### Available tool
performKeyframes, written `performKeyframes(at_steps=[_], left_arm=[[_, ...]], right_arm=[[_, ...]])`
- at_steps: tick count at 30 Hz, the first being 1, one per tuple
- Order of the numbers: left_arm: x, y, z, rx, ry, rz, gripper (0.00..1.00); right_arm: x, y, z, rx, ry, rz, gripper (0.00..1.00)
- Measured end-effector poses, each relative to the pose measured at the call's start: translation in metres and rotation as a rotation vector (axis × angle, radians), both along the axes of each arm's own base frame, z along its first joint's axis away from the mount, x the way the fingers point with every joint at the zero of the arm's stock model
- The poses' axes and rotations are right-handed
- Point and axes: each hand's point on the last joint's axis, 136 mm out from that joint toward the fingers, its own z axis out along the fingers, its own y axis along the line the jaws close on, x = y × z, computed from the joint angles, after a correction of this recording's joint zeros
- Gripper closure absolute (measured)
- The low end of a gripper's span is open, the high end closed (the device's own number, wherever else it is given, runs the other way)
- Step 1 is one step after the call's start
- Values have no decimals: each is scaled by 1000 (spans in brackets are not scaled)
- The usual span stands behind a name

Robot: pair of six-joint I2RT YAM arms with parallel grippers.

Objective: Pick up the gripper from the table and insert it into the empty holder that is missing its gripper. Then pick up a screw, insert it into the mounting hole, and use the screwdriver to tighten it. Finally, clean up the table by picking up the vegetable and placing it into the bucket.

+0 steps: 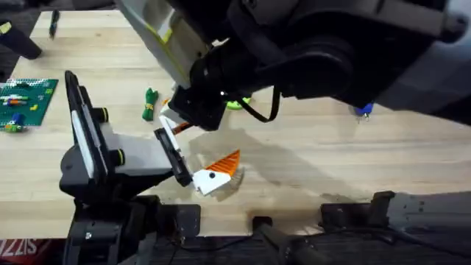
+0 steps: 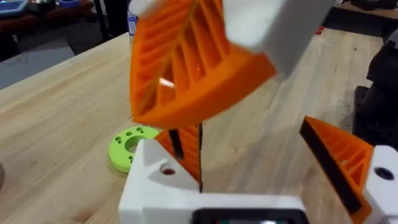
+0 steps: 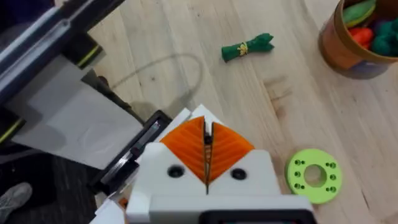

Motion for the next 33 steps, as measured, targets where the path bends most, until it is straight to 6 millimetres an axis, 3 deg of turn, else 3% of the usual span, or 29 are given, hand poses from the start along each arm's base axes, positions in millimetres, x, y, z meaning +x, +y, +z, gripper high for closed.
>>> performKeyframes(at_steps=[21, 33], left_arm=[[0, 0, 0, 0, 0, 0, 15], [0, 0, 0, 0, 0, 0, 15]], right_arm=[[7, -1, -1, -10, -25, -26, 998], [10, 4, -14, -33, -12, -26, 998]])
